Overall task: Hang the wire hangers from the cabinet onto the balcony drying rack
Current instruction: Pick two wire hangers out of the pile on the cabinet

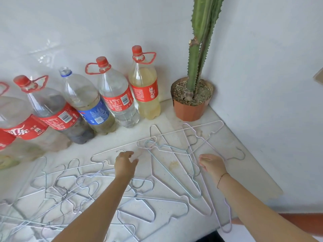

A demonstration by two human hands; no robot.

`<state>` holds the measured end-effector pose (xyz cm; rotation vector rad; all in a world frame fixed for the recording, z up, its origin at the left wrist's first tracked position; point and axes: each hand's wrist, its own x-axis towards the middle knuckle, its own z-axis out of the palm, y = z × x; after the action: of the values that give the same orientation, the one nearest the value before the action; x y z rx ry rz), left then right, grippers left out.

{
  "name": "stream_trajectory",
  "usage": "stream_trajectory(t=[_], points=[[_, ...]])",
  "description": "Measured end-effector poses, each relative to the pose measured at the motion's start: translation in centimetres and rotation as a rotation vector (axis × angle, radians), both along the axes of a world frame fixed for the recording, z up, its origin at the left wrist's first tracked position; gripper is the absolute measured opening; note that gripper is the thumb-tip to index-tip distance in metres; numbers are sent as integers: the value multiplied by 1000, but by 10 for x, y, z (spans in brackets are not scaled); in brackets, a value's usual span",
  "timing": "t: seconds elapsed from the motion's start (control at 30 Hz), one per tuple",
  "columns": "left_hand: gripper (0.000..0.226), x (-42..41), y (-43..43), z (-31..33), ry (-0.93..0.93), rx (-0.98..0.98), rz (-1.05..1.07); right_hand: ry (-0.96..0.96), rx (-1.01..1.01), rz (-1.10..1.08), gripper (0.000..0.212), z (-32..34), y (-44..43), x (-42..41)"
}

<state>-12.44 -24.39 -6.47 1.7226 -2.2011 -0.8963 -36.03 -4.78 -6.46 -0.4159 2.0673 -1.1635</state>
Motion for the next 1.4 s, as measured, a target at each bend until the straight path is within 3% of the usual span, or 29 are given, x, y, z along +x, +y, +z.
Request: stream_trajectory(t=[0.13,0.3,0.37,0.43,0.5,0.6,0.67,0.77,1.13,1.27,1.4], points=[[15,2,-8,2,-97,-34,-67,-37,-14,4,29,-5,-8,1],[15,2,-15,6,-189,9,-104,-54,-29,-66,17,-12,-6,4],[18,6,-17,6,-268,37,-131,-19,1,-91,23,-12,-3,3],[15,10,-17,7,-305,47,-119,37,34,-79,13,-12,-3,1],[14,11,-17,13,-285,48,-94,170,94,78,22,-8,-7,-4],[13,12,-20,25,-170,50,-51,510,224,460,34,-2,-18,-17],[15,11,-23,37,-81,38,-41,705,316,597,36,5,-28,-23],[14,6,-27,60,99,55,-43,811,386,712,31,12,-41,-26],[12,-3,-21,119,780,643,151,797,412,784,12,19,-52,-29],[25,0,-19,129,909,744,131,734,238,700,12,37,-53,-32],[44,6,-16,137,988,793,52,473,-27,580,13,65,-56,-38]])
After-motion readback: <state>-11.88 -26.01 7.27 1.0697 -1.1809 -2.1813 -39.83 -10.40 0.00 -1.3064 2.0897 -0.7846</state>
